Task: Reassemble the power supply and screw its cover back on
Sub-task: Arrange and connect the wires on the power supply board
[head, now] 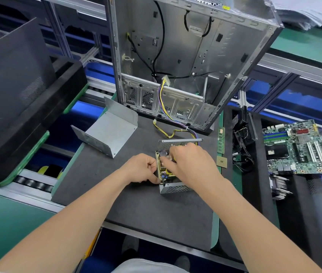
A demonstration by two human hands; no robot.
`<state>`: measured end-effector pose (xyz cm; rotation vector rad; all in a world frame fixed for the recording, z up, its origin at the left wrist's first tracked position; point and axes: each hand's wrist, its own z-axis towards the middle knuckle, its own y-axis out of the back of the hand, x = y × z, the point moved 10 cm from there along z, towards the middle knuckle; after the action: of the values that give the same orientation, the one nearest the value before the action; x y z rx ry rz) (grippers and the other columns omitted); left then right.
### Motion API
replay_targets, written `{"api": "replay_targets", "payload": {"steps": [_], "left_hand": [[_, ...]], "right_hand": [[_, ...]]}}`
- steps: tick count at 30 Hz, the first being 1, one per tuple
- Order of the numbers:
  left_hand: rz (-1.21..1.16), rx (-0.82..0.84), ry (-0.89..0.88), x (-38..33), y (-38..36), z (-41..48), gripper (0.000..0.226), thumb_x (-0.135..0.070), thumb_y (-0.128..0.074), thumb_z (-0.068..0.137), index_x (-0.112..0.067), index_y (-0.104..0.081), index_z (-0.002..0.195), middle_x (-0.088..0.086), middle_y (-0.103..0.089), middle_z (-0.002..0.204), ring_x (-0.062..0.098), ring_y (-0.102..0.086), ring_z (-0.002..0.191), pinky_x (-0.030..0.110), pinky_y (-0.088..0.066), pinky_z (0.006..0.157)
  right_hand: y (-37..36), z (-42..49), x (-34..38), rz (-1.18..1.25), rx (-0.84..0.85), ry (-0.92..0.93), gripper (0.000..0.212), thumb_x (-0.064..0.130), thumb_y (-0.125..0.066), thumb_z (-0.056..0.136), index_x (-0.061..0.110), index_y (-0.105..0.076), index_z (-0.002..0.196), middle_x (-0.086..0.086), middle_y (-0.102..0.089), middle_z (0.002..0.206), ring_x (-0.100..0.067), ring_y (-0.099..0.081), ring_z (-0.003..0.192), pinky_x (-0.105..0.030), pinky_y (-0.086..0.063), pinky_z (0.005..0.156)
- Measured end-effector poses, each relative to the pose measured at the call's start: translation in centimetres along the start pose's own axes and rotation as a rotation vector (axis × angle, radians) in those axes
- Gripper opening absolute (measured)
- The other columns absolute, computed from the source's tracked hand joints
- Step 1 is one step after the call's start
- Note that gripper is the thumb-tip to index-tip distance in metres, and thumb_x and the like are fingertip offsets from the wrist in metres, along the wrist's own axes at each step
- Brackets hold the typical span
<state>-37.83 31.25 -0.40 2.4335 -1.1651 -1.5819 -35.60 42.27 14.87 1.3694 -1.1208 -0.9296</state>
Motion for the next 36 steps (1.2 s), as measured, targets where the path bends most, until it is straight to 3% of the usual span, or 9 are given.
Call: {"api": "replay_targets", "payload": {"steps": [3, 6, 8, 11, 14, 17, 27, 33, 36], "left_hand": [[0.011, 0.007, 0.006, 0.0, 0.0, 0.0, 0.043, -0.013, -0.092, 0.066, -0.017, -0.05, 0.06, -0.005, -0.047, 0.053, 0.018, -0.046, 0.053, 0.02, -0.038, 0.046], [0.021, 0.029, 0.009, 0.0, -0.2, -0.1, 0.029, -0.014, -0.09, 0.067, -0.008, -0.062, 0.073, -0.002, -0.048, 0.06, 0.019, -0.047, 0.056, 0.024, -0.039, 0.051], [0.009, 0.003, 0.006, 0.0, 0.0, -0.1, 0.035, -0.013, -0.089, 0.066, -0.016, -0.054, 0.064, -0.003, -0.05, 0.058, 0.018, -0.047, 0.054, 0.022, -0.038, 0.047], [0.017, 0.014, 0.012, 0.1, -0.1, -0.1, 0.03, -0.014, -0.089, 0.066, -0.006, -0.062, 0.075, 0.002, -0.059, 0.067, 0.018, -0.05, 0.058, 0.024, -0.041, 0.05], [0.007, 0.031, 0.014, 0.2, -0.2, -0.1, 0.035, -0.015, -0.091, 0.066, -0.001, -0.065, 0.086, 0.005, -0.059, 0.069, 0.019, -0.05, 0.059, 0.027, -0.043, 0.053], [0.01, 0.006, 0.012, 0.2, 0.0, 0.0, 0.037, -0.013, -0.092, 0.065, -0.019, -0.056, 0.058, -0.004, -0.051, 0.055, 0.016, -0.047, 0.053, 0.022, -0.039, 0.046], [0.032, -0.005, -0.018, -0.1, 0.1, 0.0, 0.044, -0.014, -0.093, 0.065, -0.021, -0.05, 0.059, -0.006, -0.05, 0.052, 0.015, -0.046, 0.05, 0.02, -0.038, 0.042], [0.06, 0.012, -0.102, -0.7, 0.0, -0.3, 0.041, -0.019, -0.091, 0.068, -0.027, -0.052, 0.058, -0.013, -0.049, 0.052, 0.01, -0.043, 0.05, 0.017, -0.036, 0.045], [-0.048, 0.035, -0.218, -1.2, -0.1, -1.1, 0.032, -0.018, -0.09, 0.072, -0.029, -0.061, 0.072, -0.012, -0.058, 0.06, 0.006, -0.045, 0.052, 0.013, -0.038, 0.05]], "right_hand": [[0.6, -0.2, 0.5, -0.051, -0.044, 0.007, 0.055, 0.062, -0.041, 0.103, 0.021, -0.042, 0.065, 0.0, -0.037, 0.059, -0.034, -0.045, 0.066, -0.036, -0.026, 0.056], [0.4, -0.7, 2.0, -0.01, 0.049, 0.194, 0.043, 0.06, -0.039, 0.104, 0.022, -0.058, 0.096, 0.0, -0.054, 0.094, -0.032, -0.062, 0.083, -0.037, -0.039, 0.061], [0.7, -1.5, 3.2, 0.053, 0.127, 0.38, 0.026, 0.05, -0.048, 0.103, 0.028, -0.055, 0.113, 0.005, -0.048, 0.113, -0.03, -0.063, 0.082, -0.04, -0.048, 0.063], [0.7, -2.4, 4.0, -0.006, 0.201, 0.544, 0.015, 0.024, -0.059, 0.098, 0.032, -0.055, 0.11, 0.009, -0.047, 0.115, -0.027, -0.06, 0.08, -0.044, -0.052, 0.062], [0.5, -2.1, 4.2, -0.051, 0.204, 0.54, 0.015, 0.016, -0.057, 0.099, 0.028, -0.058, 0.107, 0.007, -0.052, 0.106, -0.027, -0.06, 0.089, -0.047, -0.053, 0.071], [0.4, -1.5, 3.6, 0.004, 0.191, 0.463, 0.009, 0.024, -0.058, 0.102, 0.026, -0.057, 0.111, 0.004, -0.054, 0.105, -0.029, -0.061, 0.095, -0.047, -0.054, 0.077], [0.5, -0.2, 2.8, 0.128, 0.096, 0.303, 0.01, 0.036, -0.064, 0.096, 0.026, -0.06, 0.096, 0.008, -0.051, 0.082, -0.027, -0.06, 0.089, -0.032, -0.032, 0.056], [0.7, -0.3, 2.9, 0.09, 0.084, 0.345, 0.009, 0.034, -0.06, 0.099, 0.026, -0.063, 0.099, 0.006, -0.058, 0.095, -0.027, -0.062, 0.095, -0.037, -0.049, 0.067], [0.2, -1.1, 3.7, 0.025, 0.158, 0.468, 0.01, 0.03, -0.059, 0.102, 0.026, -0.063, 0.111, 0.006, -0.053, 0.11, -0.027, -0.063, 0.096, -0.044, -0.054, 0.073]]}}
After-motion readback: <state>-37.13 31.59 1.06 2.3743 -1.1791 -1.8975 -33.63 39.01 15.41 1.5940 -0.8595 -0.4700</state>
